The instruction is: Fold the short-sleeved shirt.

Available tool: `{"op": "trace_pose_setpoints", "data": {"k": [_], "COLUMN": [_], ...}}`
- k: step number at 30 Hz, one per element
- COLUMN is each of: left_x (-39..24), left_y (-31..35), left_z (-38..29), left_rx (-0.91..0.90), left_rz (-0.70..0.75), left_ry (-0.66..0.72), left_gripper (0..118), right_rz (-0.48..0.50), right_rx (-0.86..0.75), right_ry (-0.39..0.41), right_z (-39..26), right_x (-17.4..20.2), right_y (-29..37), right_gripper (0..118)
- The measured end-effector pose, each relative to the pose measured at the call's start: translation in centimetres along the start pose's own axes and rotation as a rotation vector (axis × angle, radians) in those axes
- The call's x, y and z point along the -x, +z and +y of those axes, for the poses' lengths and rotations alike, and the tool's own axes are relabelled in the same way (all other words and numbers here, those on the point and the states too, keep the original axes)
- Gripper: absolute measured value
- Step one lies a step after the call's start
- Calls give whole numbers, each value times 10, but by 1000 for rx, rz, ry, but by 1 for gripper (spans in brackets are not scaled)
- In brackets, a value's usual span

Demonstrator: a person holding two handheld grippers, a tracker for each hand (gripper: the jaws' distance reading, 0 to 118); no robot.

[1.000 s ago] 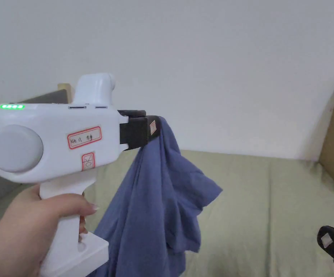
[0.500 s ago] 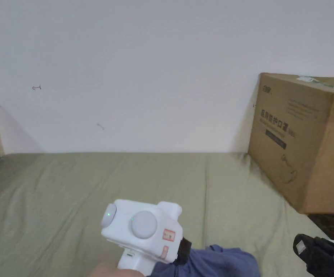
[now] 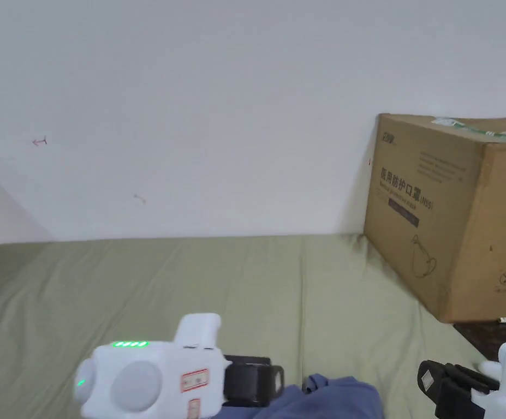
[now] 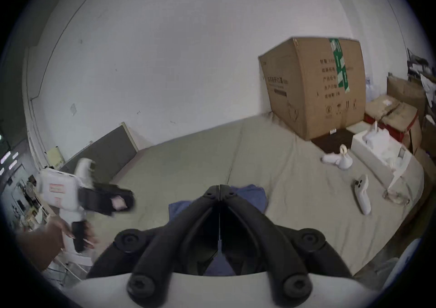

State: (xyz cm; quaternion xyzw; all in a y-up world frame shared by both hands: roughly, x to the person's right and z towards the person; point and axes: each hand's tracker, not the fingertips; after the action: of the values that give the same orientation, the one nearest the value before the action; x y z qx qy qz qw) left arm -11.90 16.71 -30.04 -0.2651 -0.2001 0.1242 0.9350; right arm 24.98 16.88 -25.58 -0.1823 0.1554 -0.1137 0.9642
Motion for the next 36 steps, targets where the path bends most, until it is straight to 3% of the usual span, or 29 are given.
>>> {"op": "trace_pose_setpoints", "data": {"k": [3, 6, 7, 9, 10, 13, 15, 20, 23, 26, 27, 28, 29, 30, 33, 36], "left_x": [-7, -18, -20, -17, -15, -4, -7, 12, 52, 105, 118, 129, 137, 143, 154, 155], "left_y": [59, 83, 88, 86, 83, 76, 69, 46, -4, -75, -94, -112, -129, -149, -190, -228], "left_z": [-14, -31, -35, -38, -38, -34, -32, -13, 17, 25, 18, 12, 4, -2, -29, -45], "left_rx": [-364, -525, -548, -543, -517, -452, -422, -406, -108, 261, 299, 317, 352, 396, 457, 528], "left_rz": [181, 344, 371, 371, 408, 355, 421, 411, 373, 262, 238, 257, 282, 342, 353, 395], "left_ry": [-63, -134, -148, -132, -110, -84, -111, -62, 33, 163, 184, 186, 172, 169, 137, 72], "left_gripper": [103, 97, 86, 13, 0, 0, 0, 0, 0, 0, 4, 31, 95, 117, 116, 114], "right_rz": [-67, -134, -125, -174, -203, -199, -186, -167, -42, -31, -41, -46, -44, -32, -40, -82], "right_rx": [-125, -258, -299, -353, -362, -349, -326, -280, -185, -87, -72, -56, -35, -2, 80, 128], "right_ry": [81, 86, 81, 83, 86, 98, 113, 114, 70, 60, 63, 62, 52, 26, -25, -3], "right_z": [7, 12, 12, 13, 13, 16, 17, 15, 16, 15, 14, 13, 11, 8, 1, -6], "right_x": [18, 31, 32, 36, 37, 36, 33, 27, 17, 8, 5, 1, -5, -10, -29, -44], "right_y": [9, 11, 10, 7, 6, -1, -7, -16, -29, -46, -51, -55, -60, -63, -71, -74], "right_gripper": [0, 0, 0, 0, 0, 0, 0, 0, 0, 0, 0, 0, 0, 0, 0, 0]}}
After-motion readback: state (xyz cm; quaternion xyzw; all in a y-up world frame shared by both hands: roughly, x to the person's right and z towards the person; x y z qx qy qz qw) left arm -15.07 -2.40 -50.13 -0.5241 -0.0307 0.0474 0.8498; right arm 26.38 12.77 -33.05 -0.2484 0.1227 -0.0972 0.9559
